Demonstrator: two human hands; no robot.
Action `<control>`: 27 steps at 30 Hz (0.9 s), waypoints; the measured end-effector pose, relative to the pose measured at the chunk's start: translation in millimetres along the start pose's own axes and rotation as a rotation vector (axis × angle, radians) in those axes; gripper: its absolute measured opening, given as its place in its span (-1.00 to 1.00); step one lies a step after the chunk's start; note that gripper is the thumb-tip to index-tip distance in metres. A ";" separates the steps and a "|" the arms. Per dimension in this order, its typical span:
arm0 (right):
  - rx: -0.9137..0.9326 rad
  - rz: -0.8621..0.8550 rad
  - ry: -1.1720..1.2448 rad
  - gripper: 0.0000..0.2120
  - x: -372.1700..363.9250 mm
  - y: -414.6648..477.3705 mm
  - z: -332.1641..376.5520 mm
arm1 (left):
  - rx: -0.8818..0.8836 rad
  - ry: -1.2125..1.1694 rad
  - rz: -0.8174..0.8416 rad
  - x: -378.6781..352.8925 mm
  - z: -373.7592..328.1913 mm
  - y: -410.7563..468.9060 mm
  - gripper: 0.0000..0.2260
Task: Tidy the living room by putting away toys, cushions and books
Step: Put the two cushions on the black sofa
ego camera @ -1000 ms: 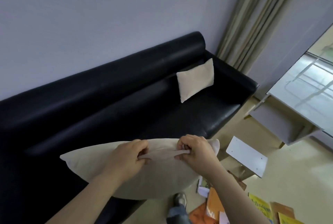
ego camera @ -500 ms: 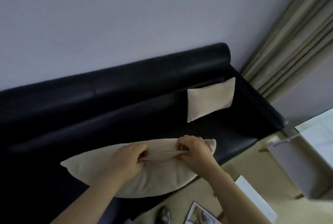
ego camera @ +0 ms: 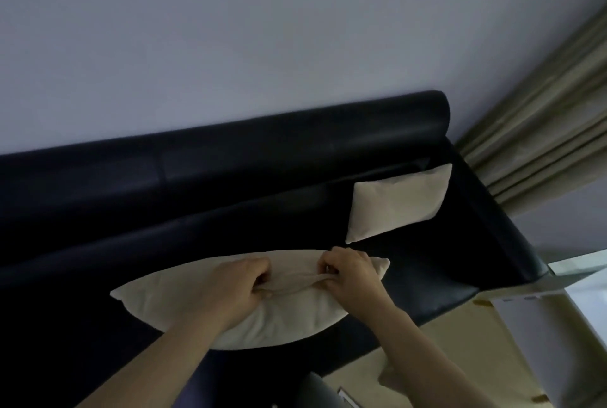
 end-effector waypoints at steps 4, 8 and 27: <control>0.038 0.055 -0.024 -0.88 -1.8 24.8 -7.2 | 0.056 0.016 0.027 -5.8 9.9 22.7 -0.83; 0.085 0.127 -0.061 -0.93 2.6 68.2 -32.6 | 0.111 0.011 0.007 -10.8 8.0 63.1 -0.77; 0.154 0.224 -0.126 -0.95 12.5 223.9 -114.3 | 0.201 0.073 -0.091 -12.6 15.3 214.1 -0.85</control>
Point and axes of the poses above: each hand's wrist, its own y-axis towards the middle knuckle, its own x-axis out of the back of the hand, z = x × y, the point moved 5 cm from there along y, towards the middle knuckle, and after that the axes turned 1 degree about x, right-handed, at the moved point
